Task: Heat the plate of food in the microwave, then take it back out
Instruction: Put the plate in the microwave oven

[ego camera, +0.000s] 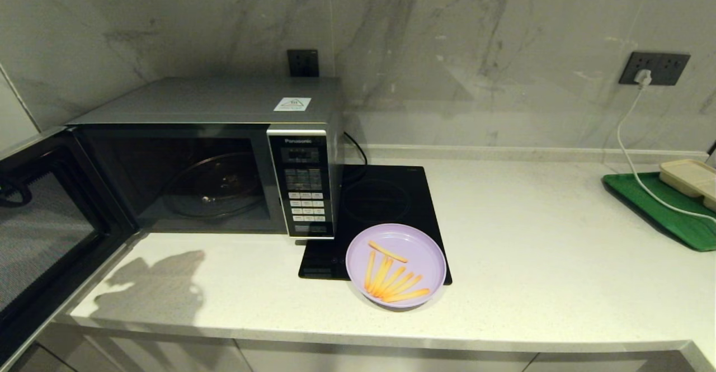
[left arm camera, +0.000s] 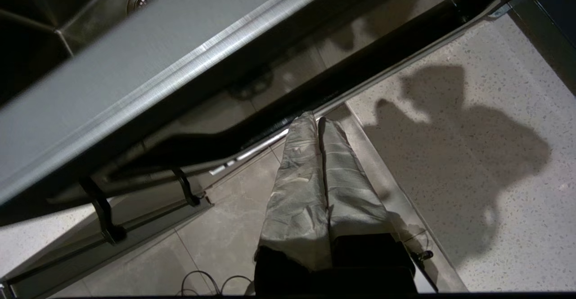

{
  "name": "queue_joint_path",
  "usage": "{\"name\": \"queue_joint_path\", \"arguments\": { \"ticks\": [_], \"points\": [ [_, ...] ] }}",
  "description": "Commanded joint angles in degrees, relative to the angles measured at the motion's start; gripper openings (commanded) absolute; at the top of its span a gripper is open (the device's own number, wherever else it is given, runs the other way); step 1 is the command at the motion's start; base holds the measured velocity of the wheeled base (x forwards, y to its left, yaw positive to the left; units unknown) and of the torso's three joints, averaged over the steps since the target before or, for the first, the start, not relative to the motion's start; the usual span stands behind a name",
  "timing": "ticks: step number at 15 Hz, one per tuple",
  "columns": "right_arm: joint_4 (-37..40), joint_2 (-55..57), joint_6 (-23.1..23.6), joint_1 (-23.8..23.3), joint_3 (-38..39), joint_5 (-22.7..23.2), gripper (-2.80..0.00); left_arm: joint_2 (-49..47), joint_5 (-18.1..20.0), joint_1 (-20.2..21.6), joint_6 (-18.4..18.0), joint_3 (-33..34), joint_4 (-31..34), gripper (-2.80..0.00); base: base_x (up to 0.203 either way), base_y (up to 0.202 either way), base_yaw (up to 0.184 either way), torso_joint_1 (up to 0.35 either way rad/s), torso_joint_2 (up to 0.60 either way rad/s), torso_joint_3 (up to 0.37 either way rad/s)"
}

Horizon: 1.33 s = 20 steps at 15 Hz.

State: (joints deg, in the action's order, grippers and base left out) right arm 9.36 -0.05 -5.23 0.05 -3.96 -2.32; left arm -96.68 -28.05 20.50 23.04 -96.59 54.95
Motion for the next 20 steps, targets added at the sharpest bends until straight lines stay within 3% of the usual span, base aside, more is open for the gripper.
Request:
{"name": "queue_joint_path", "arguments": {
  "ticks": [1, 7, 17, 20],
  "points": [
    [0.04, 0.05, -0.04, 0.04, 0.01, -0.02, -2.8, -0.04, -0.16, -1.13, 0.25, -0.06, 0.25, -2.8, 0.0, 0.0, 0.0, 0.0, 0.0, 0.0],
    [0.04, 0.05, -0.04, -0.05, 0.01, -0.01, -2.8, 0.09, -0.25, -3.01, 0.34, -0.16, 0.25, -2.8, 0.0, 0.0, 0.0, 0.0, 0.0, 0.0],
    [0.04, 0.05, -0.04, 0.04, 0.01, -0.03, -2.8, -0.25, 0.09, -0.91, -0.8, -0.96, 0.07, -2.8, 0.0, 0.0, 0.0, 0.0, 0.0, 0.0],
    [0.04, 0.05, -0.04, 0.04, 0.01, 0.03, -2.8, 0.28, 0.61, -4.36, -1.33, -0.31, 0.34, -2.8, 0.0, 0.0, 0.0, 0.0, 0.0, 0.0]
  ]
}}
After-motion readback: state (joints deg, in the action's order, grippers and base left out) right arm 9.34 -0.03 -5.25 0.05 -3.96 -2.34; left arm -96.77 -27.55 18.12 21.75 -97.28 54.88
